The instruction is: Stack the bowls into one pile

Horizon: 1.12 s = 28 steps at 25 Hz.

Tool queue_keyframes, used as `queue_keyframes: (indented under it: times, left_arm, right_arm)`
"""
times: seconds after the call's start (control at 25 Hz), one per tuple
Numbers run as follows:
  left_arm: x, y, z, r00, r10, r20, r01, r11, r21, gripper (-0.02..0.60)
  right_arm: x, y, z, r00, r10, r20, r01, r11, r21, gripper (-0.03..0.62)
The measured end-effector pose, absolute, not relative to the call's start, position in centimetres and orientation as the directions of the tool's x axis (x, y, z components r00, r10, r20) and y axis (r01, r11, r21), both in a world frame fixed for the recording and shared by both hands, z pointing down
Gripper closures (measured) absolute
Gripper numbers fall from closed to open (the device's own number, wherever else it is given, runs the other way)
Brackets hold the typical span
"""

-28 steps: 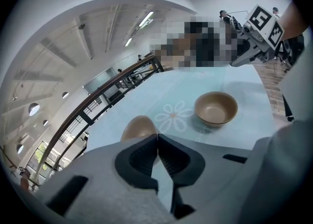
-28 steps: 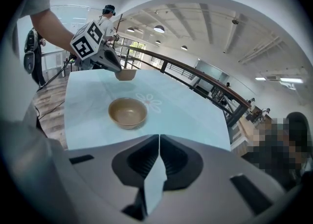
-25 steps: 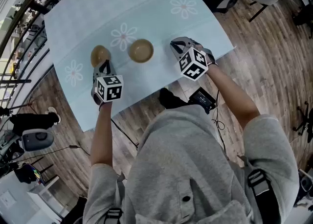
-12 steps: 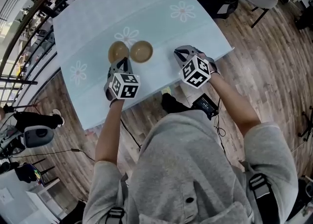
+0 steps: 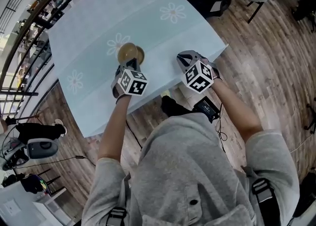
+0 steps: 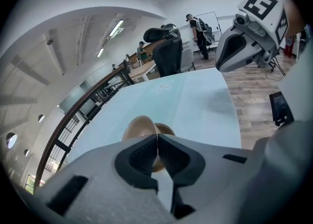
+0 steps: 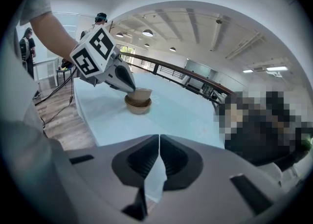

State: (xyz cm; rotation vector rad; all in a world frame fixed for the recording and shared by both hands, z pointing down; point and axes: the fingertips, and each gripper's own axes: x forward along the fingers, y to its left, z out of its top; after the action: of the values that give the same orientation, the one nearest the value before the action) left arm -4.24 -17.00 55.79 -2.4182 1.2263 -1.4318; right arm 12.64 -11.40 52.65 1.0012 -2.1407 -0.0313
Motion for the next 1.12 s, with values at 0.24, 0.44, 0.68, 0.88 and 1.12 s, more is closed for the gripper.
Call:
queue_keyframes:
  times: [0.24,0.44,0.68,0.88,1.12]
  left_arm:
    - [-3.4,-16.4,58.9,0.226,-0.622,0.750,-0.562,-0.712,-0.421,0.558]
    - [-3.0,-16.3,59.4,0.229,-0.624,0.747,-0.589,-0.700,-0.404,0.555]
    - [-4.4,-16.2,56.1,0.285,-0.694,0.662,-0.745,-0.594,-0.302,0.466]
    - [-7.3,-12.7,50.5,0.285,-0.806,0.518,-0.858,-0.455,-0.237,0.466]
    - [-10.1,-4.7,45.5,0.299,-0.878,0.374,-0.935,-0.348,-0.068,0.561]
  right_arm:
    - [15.0,-9.2,53.4,-0.390,-0.665,0.636,-0.685,0.672,0.283,0.565]
    - [16.6,-7.8,53.7,-0.375,-0.663,0.648,-0.710,0.655,0.259,0.565]
    - [17.2,-6.6,51.9,-0.429,-0.674,0.601,-0.765,0.625,0.155,0.565]
    - [17.3,-5.0,48.1,-0.497,-0.717,0.488,-0.808,0.588,0.042,0.565]
    - [17.1,-3.8,42.1,-0.522,-0.796,0.307,-0.847,0.527,-0.074,0.566]
